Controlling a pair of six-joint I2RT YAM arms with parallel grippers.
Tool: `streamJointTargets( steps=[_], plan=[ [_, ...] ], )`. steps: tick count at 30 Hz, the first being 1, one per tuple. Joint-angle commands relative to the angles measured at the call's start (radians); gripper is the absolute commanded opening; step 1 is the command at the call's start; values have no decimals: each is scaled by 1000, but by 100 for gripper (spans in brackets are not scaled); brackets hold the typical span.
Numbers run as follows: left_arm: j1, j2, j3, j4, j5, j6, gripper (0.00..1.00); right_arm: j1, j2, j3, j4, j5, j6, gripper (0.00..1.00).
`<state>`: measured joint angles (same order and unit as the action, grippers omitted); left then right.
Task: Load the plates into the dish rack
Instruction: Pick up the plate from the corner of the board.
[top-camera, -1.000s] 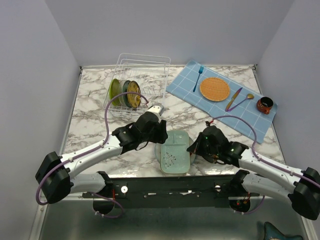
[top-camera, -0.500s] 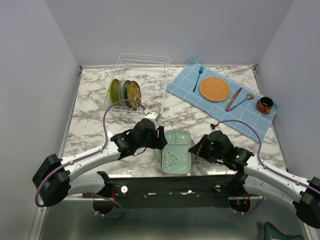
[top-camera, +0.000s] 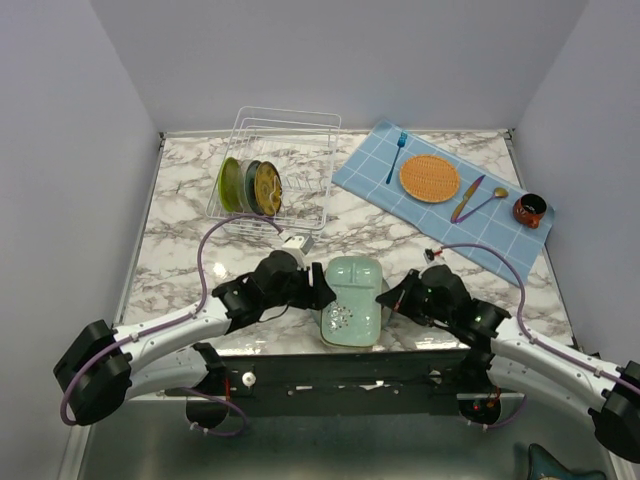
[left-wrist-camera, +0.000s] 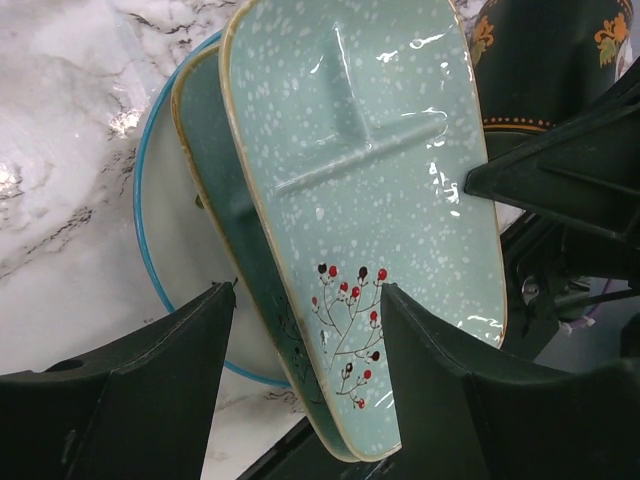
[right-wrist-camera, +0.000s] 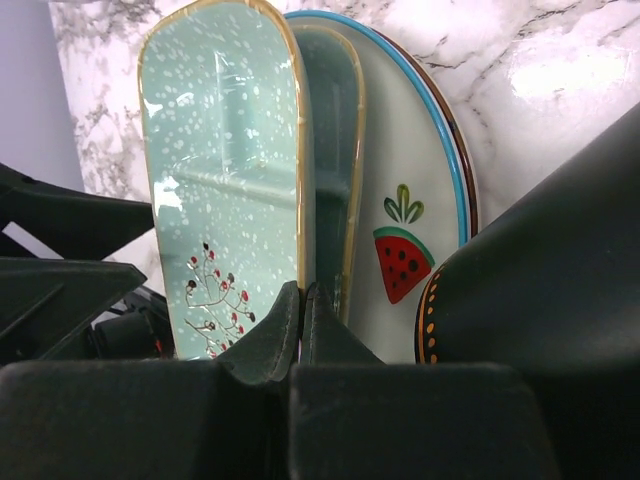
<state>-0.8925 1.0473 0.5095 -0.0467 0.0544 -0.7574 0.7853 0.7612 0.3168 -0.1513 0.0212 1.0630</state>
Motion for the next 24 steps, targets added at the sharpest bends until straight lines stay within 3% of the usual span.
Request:
streamJointTargets(
  steps=[1, 8, 24],
  plan=[
    [-6, -21, -37, 80, 39, -40, 70, -15, -72, -19, 150, 5, 63, 0],
    [-3, -10, -91, 172, 68, -75, 70, -26, -89, -38, 197, -17, 69, 1],
    [0, -44, -80, 197, 102, -77, 69, -43, -60, -73, 386, -119, 74, 0]
  ],
)
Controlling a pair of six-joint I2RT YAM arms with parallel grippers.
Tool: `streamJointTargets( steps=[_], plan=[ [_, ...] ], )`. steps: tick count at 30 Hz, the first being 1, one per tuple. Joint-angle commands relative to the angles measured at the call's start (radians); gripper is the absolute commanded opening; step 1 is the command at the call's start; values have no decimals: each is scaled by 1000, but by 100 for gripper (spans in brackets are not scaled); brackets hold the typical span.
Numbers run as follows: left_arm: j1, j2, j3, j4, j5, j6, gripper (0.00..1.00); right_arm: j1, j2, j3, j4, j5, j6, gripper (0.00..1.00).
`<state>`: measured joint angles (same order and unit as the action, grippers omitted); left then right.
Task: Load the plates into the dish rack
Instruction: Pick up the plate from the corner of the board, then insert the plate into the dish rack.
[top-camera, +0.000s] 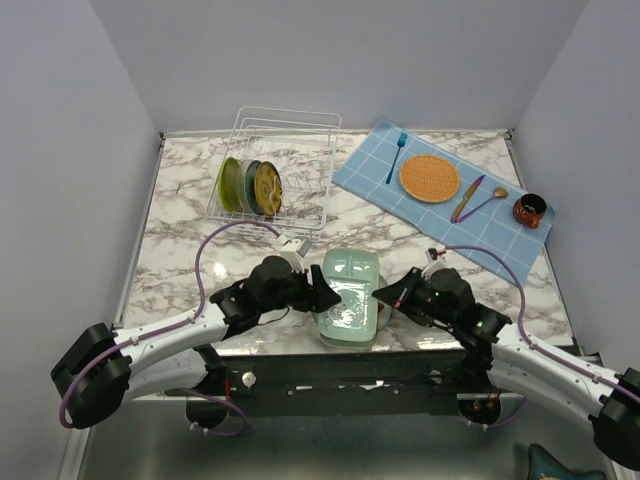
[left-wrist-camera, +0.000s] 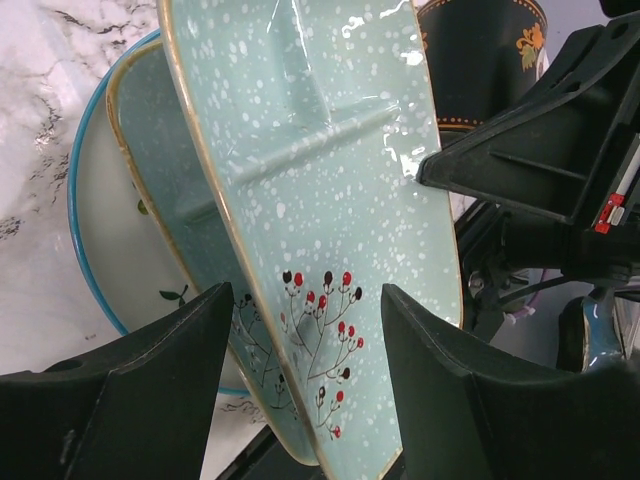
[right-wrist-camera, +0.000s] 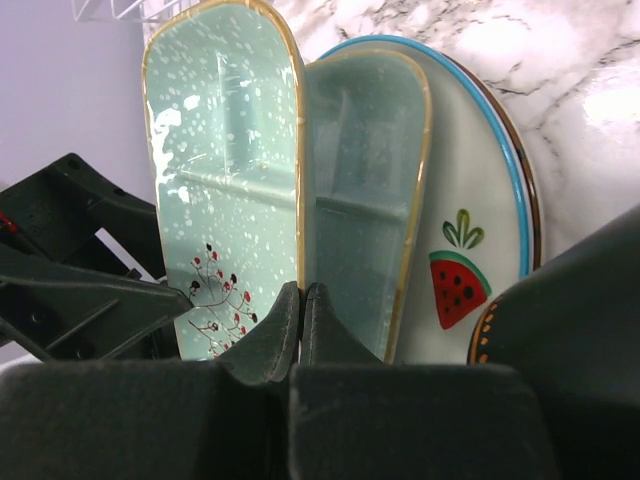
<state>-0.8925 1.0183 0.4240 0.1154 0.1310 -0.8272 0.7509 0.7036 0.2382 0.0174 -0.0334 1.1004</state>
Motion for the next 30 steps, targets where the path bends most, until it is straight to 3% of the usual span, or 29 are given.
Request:
streamJointTargets(
  steps=[1, 7, 25, 28, 29, 30],
  plan=[
    [0, -15, 6, 38, 25, -9, 70, -10, 7, 7, 229, -71, 33, 1],
    [0, -12, 4, 53, 35, -9, 66, -12, 46, 16, 274, -106, 29, 0],
    [7, -20, 28, 32, 42, 3, 8, -16, 142, 81, 322, -135, -11, 1],
    [7, -23, 44, 12, 32, 13, 2, -16, 119, 127, 245, -96, -66, 29],
    [7, -24, 47, 9, 32, 16, 0, -16, 93, 139, 186, -77, -101, 45],
    [7, -26, 51, 4, 30, 17, 0, -16, 77, 153, 152, -33, -118, 53]
  ],
)
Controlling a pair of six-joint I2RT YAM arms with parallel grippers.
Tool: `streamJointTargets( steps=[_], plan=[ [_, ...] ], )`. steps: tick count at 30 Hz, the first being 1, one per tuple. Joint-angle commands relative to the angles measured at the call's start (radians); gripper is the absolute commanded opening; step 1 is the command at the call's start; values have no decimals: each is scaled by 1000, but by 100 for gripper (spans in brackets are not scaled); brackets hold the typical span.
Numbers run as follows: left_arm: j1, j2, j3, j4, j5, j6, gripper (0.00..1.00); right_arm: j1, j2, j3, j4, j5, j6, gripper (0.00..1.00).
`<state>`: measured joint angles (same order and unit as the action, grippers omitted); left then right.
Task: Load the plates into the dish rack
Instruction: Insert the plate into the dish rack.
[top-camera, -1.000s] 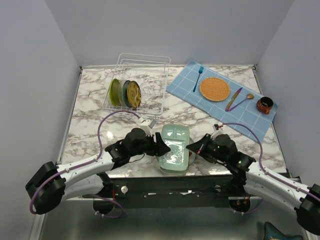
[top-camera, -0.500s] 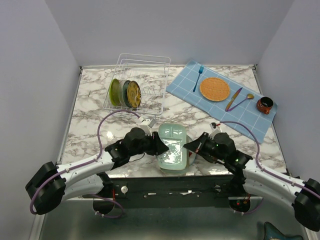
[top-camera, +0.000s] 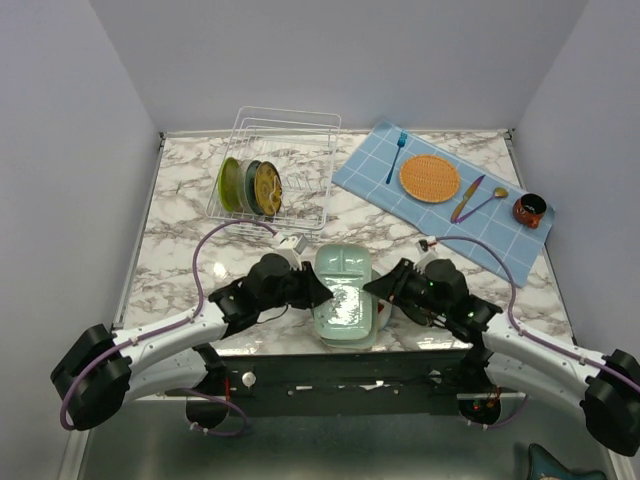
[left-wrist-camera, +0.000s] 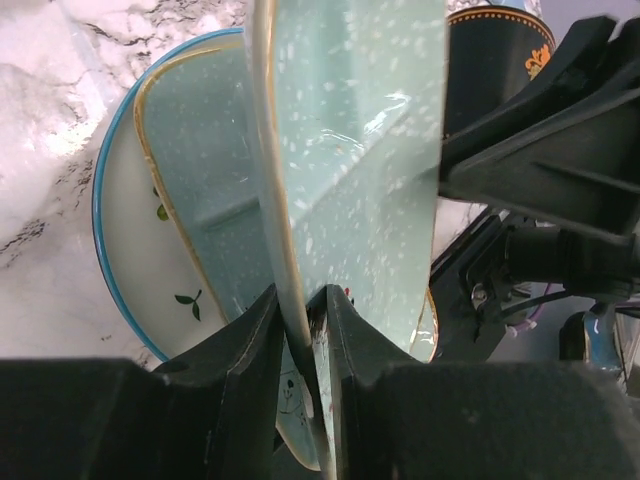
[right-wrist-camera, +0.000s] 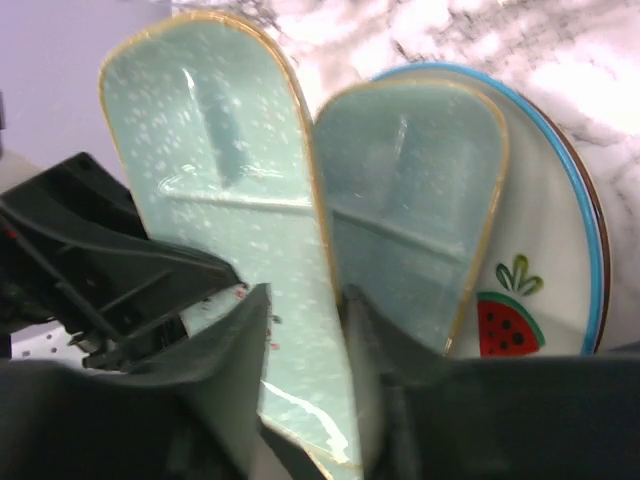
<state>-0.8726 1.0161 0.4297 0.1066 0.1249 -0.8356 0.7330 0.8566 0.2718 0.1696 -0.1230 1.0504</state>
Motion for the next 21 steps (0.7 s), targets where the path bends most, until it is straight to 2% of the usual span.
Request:
streamJointTargets(
  steps=[1, 2, 6, 12, 21],
  plan=[
    [-12, -24, 49, 12, 36, 27, 0, 2, -89, 153, -33, 81, -88, 58],
    [-12, -28, 52, 8, 35, 27, 0, 2, -103, 168, -98, 106, -125, 65],
    [-9, -57, 114, -14, 51, 20, 0, 2, -195, 240, -237, 238, -194, 75],
    [-2, -68, 268, -145, 5, 93, 0, 0, -309, 319, -363, 367, -256, 79],
    [18, -34, 334, -179, 1, 118, 0, 0, -358, 317, -446, 421, -285, 79]
  ],
)
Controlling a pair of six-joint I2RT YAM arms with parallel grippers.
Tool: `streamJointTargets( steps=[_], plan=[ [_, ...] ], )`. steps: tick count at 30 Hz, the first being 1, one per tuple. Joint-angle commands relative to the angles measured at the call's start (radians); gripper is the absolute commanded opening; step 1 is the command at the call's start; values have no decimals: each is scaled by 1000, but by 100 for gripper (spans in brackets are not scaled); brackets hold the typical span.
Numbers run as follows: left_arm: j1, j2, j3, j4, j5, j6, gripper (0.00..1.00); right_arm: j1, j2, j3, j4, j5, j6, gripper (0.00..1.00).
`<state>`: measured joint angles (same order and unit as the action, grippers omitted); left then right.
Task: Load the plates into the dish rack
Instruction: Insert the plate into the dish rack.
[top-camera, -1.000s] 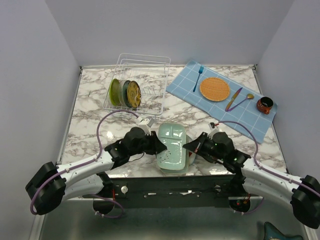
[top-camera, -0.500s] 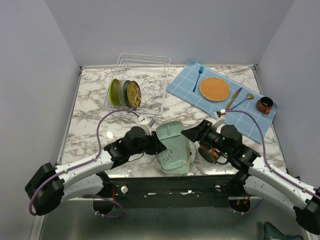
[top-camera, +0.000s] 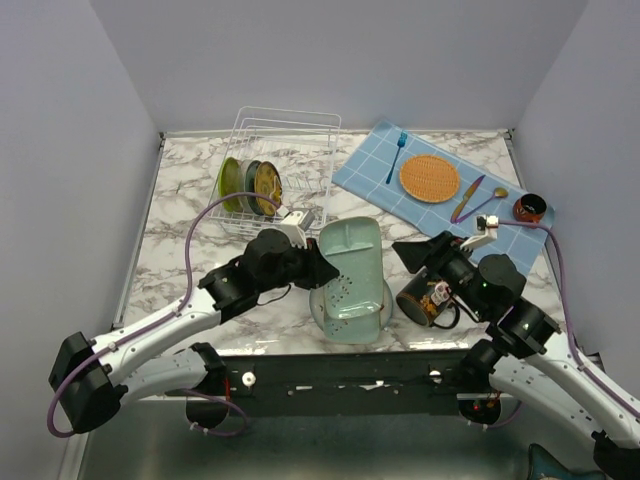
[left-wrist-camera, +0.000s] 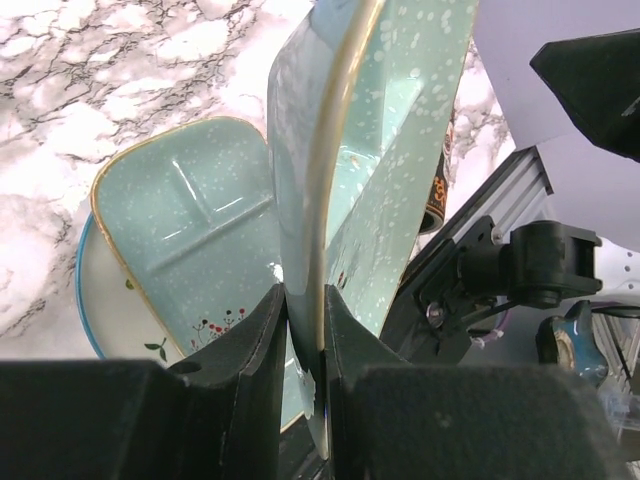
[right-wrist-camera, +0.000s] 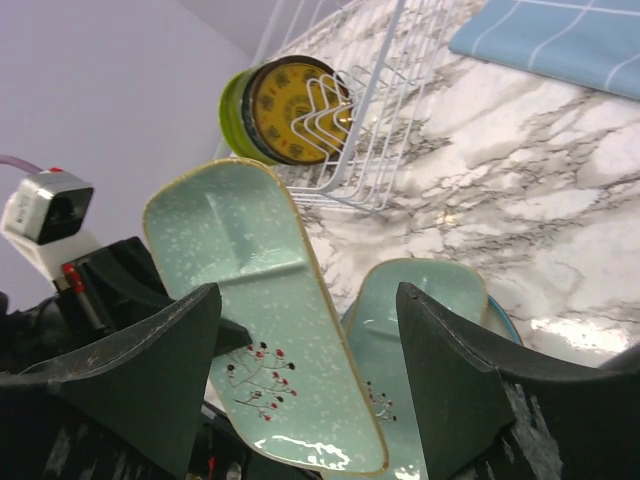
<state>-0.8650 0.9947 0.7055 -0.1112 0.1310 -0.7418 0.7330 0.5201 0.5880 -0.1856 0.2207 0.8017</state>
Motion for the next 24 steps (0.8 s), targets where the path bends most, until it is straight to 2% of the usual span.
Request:
streamJointTargets(
  steps=[1, 11, 14, 18, 22, 24],
  plan=[
    [14, -13, 64, 36, -7, 25, 0, -1, -23, -2, -95, 81, -39, 79],
    [47, 7, 161, -22, -8, 73, 0, 0, 34, -19, -75, 20, -84, 80],
    [81, 19, 245, -109, -33, 135, 0, 0, 35, -31, -58, 6, -79, 80],
    [196, 60, 440, -263, -100, 238, 0, 2, 32, -34, -52, -4, -88, 80],
    [283, 120, 597, -341, -82, 295, 0, 2, 26, -37, -42, -17, -117, 80],
    [287, 146, 643, -352, -71, 308, 0, 2, 34, -37, -34, -20, -142, 80]
  ],
)
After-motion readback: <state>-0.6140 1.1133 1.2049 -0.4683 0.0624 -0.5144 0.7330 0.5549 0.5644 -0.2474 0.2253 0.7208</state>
